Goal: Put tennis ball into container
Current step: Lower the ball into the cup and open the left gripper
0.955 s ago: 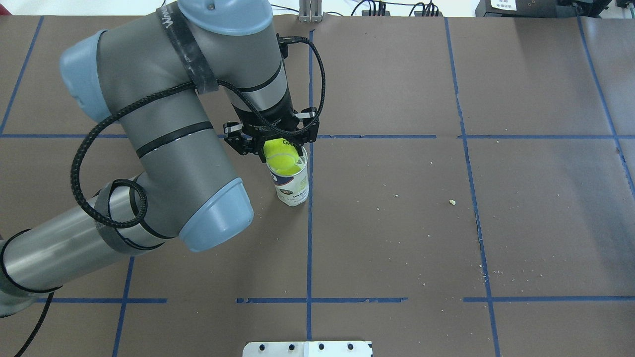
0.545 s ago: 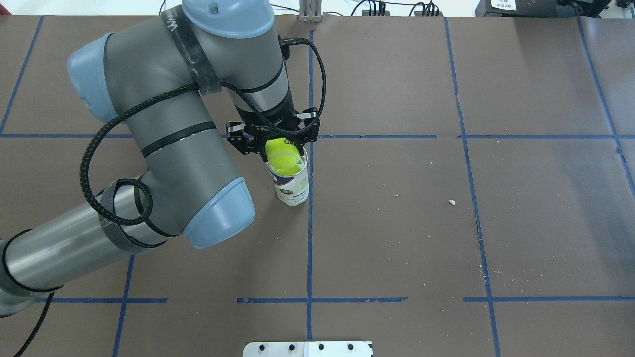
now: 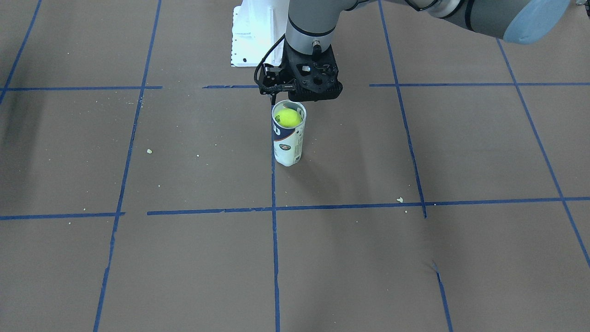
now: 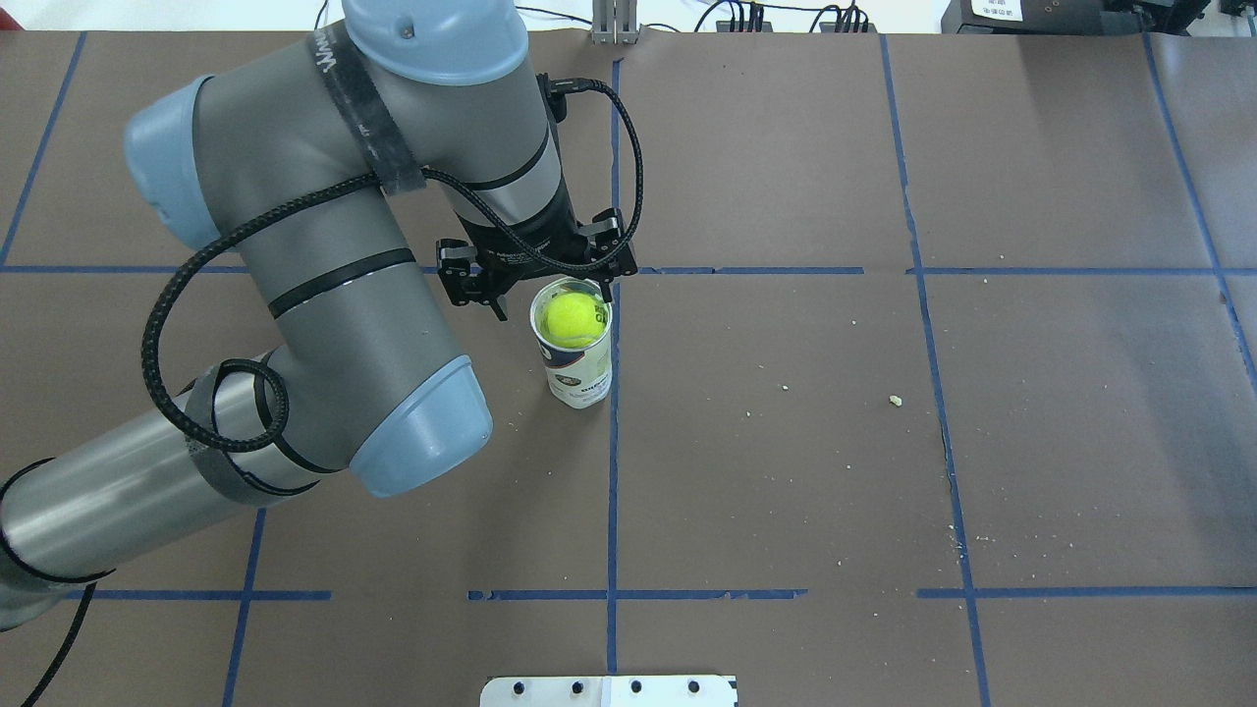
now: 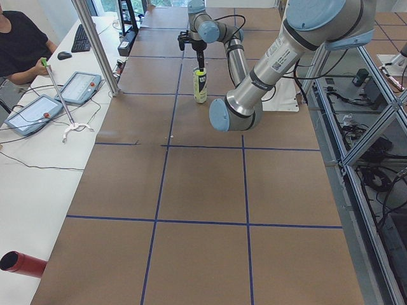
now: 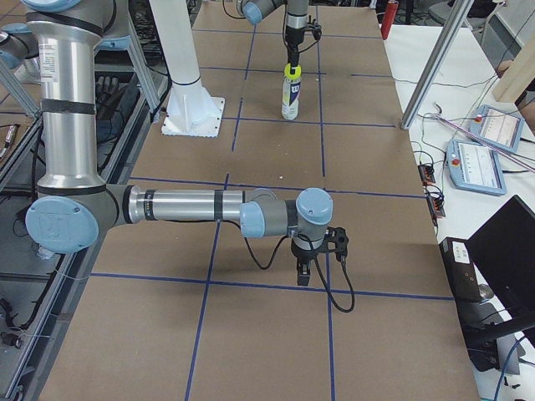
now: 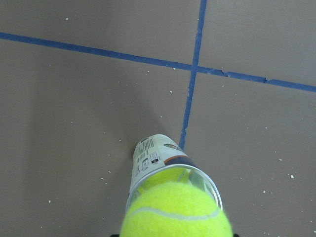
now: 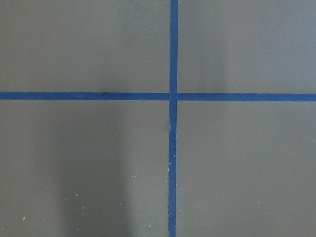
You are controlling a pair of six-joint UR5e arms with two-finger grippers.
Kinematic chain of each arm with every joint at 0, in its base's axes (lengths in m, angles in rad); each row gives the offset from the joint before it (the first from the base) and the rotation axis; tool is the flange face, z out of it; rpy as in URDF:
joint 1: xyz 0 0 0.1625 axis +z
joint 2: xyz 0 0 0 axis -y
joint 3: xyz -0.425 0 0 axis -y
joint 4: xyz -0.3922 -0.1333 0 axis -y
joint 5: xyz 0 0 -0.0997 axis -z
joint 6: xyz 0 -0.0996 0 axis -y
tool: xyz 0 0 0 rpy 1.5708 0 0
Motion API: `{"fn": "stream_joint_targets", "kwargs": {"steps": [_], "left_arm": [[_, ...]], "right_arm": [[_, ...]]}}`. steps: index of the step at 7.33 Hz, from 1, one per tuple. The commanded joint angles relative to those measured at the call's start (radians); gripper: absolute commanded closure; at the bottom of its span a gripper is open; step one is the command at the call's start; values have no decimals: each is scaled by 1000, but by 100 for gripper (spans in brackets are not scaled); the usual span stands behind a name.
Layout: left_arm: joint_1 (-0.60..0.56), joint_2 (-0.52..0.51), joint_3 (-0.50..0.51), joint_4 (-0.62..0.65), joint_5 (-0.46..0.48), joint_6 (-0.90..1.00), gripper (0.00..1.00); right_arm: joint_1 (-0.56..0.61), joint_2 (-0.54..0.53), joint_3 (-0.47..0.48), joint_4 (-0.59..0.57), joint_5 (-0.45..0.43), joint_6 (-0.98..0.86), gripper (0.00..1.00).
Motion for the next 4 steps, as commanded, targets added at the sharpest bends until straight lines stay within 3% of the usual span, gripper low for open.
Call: {"fn": "stream_joint_targets", "kwargs": {"steps": [1,3,4], "left_arm": [[-2,7,-30,-1,3,1,0],[-28,141,-224,-6,3,17,0],[-91,201,-255,-23,1,173,0]], "right_arm": [[0,0,0,0,0,0,0],[0,0,0,0,0,0,0],[0,0,0,0,0,0,0]]}}
